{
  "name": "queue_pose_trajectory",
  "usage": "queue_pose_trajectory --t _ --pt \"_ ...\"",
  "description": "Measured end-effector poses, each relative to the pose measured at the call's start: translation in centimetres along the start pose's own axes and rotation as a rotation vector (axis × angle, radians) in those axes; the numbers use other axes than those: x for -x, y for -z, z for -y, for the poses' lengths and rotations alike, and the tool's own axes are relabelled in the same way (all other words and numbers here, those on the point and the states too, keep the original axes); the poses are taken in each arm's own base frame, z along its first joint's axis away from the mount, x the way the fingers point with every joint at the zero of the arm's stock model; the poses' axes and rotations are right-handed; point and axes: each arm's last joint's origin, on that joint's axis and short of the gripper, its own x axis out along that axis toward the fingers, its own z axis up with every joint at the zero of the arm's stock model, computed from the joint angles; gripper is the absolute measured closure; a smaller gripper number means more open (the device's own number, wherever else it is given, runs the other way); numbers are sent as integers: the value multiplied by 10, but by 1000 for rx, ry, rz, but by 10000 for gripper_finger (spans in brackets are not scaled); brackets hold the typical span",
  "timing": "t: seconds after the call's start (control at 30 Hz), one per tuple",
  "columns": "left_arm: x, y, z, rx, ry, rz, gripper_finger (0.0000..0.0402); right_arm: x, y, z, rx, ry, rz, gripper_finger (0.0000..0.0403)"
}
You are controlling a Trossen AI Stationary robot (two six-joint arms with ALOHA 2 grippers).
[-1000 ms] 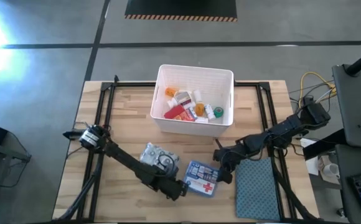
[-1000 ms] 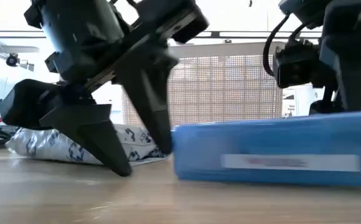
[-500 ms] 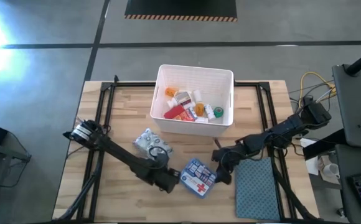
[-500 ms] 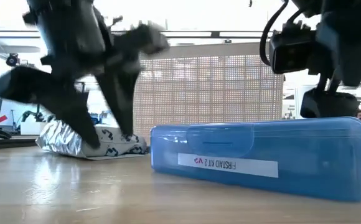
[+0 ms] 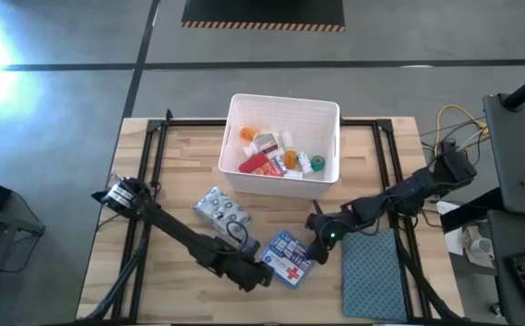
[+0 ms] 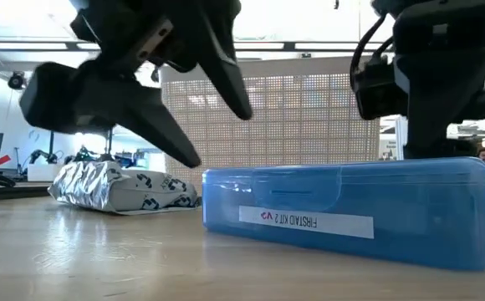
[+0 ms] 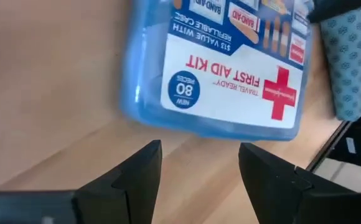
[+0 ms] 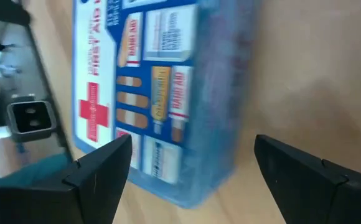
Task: Pick & place medical supplies in basket/bin
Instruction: Put the first aid kit into the white bin
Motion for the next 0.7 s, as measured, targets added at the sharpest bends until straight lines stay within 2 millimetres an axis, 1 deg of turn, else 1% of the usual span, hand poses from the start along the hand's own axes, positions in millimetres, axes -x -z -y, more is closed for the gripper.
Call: queue_pose_trajectory --t 0.07,0.2,0.33,0.43,0.5,0.63,0.7 --pt "-7 1 -1 2 -2 1 207 -10 -1 0 -8 -40 -14 75" --pt "-21 3 -6 1 -21 -7 207 -28 -4 1 -21 -62 -46 75" --pt "-28 5 -7 9 -13 -15 207 -35 -5 0 -7 -63 -81 75" --pt "-33 6 -8 9 -19 -27 207 -32 -7 -5 35 -82 -85 75" --pt "-36 8 -9 7 -22 -32 207 -27 -9 -9 47 -100 -77 75" --pt "-37 9 -13 -3 -36 -52 207 -8 -16 -23 65 -174 -25 75" --pt "-39 10 -19 -13 -62 -51 207 -2 -20 -32 76 -223 10 75"
